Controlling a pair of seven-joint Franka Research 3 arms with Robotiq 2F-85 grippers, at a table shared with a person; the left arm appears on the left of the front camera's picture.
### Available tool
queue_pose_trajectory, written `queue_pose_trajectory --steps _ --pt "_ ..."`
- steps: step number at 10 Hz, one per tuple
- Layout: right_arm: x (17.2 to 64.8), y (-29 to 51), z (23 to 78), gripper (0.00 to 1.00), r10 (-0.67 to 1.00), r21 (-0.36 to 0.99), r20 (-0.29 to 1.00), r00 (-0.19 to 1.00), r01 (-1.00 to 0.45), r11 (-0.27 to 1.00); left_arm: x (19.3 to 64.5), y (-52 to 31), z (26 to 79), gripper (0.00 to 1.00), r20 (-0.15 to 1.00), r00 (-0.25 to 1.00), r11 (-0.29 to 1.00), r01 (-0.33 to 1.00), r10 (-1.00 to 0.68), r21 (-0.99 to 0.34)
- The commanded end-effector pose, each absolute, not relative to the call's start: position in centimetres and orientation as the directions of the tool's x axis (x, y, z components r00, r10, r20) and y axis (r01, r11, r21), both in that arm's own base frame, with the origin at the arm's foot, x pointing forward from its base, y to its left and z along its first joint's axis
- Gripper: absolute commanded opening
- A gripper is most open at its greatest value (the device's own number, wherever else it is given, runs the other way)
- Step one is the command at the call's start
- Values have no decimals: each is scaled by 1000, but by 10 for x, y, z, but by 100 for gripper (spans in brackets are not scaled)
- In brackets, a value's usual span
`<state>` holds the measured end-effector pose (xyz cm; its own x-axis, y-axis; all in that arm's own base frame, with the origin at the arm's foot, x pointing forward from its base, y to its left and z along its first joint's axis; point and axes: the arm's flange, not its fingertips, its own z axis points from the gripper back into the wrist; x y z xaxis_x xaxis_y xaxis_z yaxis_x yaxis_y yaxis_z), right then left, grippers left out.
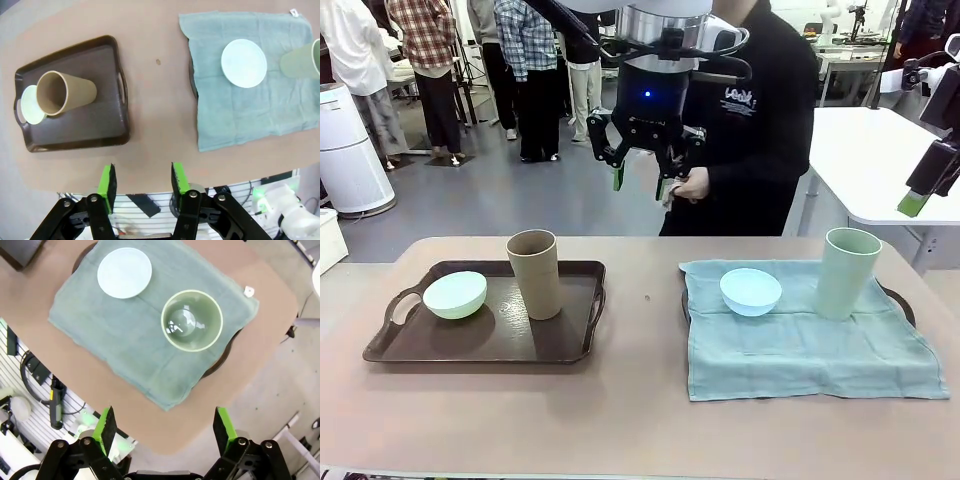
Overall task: Set up a tray with a mat and arrange the tableware.
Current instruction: Pick up the Picnic Bowl and Reusable plastic cup from the Handle tray in front of the human's position and hold them in the air.
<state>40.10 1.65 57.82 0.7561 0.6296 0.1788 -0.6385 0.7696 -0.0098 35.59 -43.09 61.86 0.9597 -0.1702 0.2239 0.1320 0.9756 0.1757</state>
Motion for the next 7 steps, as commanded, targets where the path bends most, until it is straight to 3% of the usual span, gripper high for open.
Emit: queue_pose_trajectory --steps 1,2,3,5,6,7 --pt "385 17 580 100 628 0 184 756 -639 769 349 -416 625 100 216 965 986 124 -145 110" --pt "374 14 585 100 609 35 184 772 -624 780 338 -388 637 100 224 970 996 88 -91 22" --pt "366 6 591 100 576 50 189 795 -594 803 323 -349 647 79 226 974 997 33 -15 -77" --pt "358 -17 595 100 434 32 165 886 -445 895 289 -273 662 93 198 974 982 -77 112 -173" --pt "357 -22 590 100 184 -11 112 977 -184 983 272 -236 670 93 199 963 971 -146 183 -188" --pt "358 -18 585 100 -64 -121 106 992 77 990 259 -210 674 93 253 943 971 -179 216 -160"
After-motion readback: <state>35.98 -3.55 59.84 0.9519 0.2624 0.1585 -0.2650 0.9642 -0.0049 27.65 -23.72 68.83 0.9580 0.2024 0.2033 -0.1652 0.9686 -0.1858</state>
